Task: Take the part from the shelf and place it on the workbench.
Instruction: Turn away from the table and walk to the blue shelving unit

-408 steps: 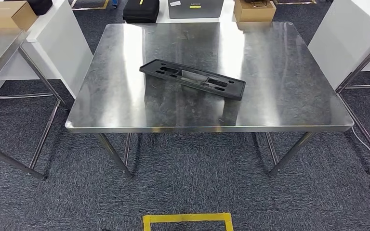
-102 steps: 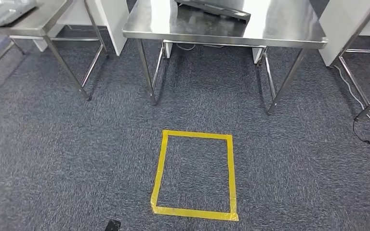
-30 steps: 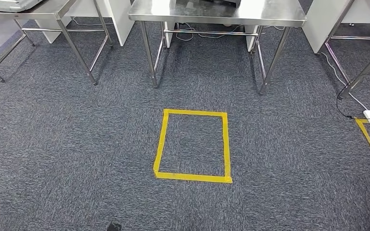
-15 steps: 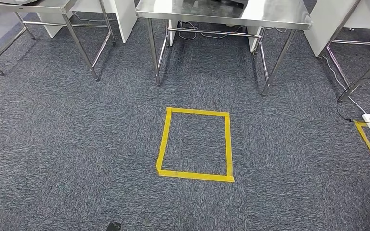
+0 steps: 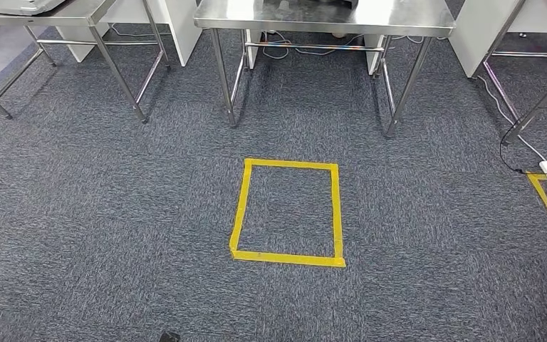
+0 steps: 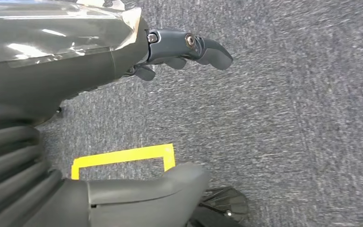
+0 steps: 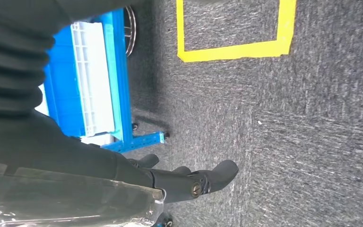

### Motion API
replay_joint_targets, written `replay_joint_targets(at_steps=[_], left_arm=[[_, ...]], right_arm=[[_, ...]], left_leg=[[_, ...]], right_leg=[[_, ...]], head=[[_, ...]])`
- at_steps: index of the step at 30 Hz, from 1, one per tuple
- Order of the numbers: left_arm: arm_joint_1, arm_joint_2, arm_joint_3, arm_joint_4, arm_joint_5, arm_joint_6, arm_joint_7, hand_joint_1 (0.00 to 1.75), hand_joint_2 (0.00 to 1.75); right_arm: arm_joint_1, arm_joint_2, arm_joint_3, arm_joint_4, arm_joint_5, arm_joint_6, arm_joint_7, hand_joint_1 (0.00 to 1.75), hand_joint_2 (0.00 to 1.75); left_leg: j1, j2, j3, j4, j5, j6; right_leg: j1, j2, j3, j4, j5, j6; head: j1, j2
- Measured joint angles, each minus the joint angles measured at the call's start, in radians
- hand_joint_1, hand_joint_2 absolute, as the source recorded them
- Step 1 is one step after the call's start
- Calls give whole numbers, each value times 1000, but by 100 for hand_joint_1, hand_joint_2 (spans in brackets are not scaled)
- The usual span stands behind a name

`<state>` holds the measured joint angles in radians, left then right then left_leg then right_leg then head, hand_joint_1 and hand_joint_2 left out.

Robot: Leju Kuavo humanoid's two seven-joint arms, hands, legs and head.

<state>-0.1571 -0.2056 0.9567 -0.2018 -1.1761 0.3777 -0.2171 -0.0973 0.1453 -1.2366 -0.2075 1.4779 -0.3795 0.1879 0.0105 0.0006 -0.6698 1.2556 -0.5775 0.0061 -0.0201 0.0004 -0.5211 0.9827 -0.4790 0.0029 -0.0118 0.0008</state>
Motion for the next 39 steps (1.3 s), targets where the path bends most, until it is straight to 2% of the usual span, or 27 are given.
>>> replay_joint_targets(at_steps=[2, 3, 4, 5, 6, 8, 10, 12, 16, 24, 39], left_arm=[[0, 1, 0, 0, 0, 0, 0, 0, 175], [-1, 1, 0, 0, 0, 0, 0, 0, 175], [-2, 2, 0, 0, -1, 0, -1, 0, 175], [-2, 2, 0, 0, -1, 0, -1, 0, 175], [-2, 2, 0, 0, -2, 1, -1, 0, 175], [-1, 2, 0, 0, -3, 1, -2, 0, 175], [-1, 1, 0, 0, -5, 0, -2, 0, 175], [-1, 1, 0, 0, -6, 0, -2, 0, 175], [-1, 1, 0, 0, -6, 0, -3, 0, 175], [-1, 1, 0, 0, -7, 0, -3, 0, 175], [-1, 1, 0, 0, -7, 0, -3, 0, 175]], right_arm=[[0, 1, 0, 0, 0, 0, 1, 0, 175], [-1, 3, 0, 0, -1, -1, 3, 0, 175], [-2, 4, 1, 0, -2, -1, 5, 0, 175], [-2, 5, 1, 0, -2, -2, 7, 0, 175], [-3, 6, 1, 0, -3, -2, 9, 0, 175], [-3, 6, 1, 0, -6, 0, 14, 0, 175], [-3, 6, 1, 0, -9, 6, 15, 0, 87], [-4, 6, 1, 0, -13, 11, 7, 0, 0], [-5, 5, 1, 0, -18, 14, 6, 0, 0], [-5, 4, 1, 0, -18, 15, 11, 0, 0], [-5, 3, 1, 0, -14, 16, 7, 0, 0]], left_leg=[[-2, -1, 73, -140, 69, 13], [-4, -1, 106, -204, 93, 21], [-8, -1, 126, -245, 104, 27], [-12, -1, 132, -261, 104, 31], [-14, 0, 131, -265, 108, 31], [-17, 0, 130, -271, 113, 25], [-23, 0, 129, -274, 115, 22], [-28, -1, 128, -274, 116, 28], [-33, -1, 124, -273, 119, 36], [-38, -1, 123, -273, 121, 44], [-36, -1, 123, -273, 121, 44]], right_leg=[[2, 1, 4, 0, 0, 0], [5, 1, 4, -1, 0, 2], [6, 1, 3, -1, 1, 3], [7, 0, 1, -2, 2, 7], [11, 0, -1, -1, 1, 9], [15, -1, -6, -2, 2, 9], [17, -1, -10, -4, 3, 8], [16, -1, -10, -6, 6, 12], [14, -1, -8, -10, 11, 21], [7, -1, -9, -12, 14, 29], [6, -1, -10, -11, 14, 30]], head=[[0, 0], [1, 0], [1, 0], [2, 0], [2, 0], [3, 0], [5, 0], [5, 0], [5, 0], [5, 0], [5, 0]])
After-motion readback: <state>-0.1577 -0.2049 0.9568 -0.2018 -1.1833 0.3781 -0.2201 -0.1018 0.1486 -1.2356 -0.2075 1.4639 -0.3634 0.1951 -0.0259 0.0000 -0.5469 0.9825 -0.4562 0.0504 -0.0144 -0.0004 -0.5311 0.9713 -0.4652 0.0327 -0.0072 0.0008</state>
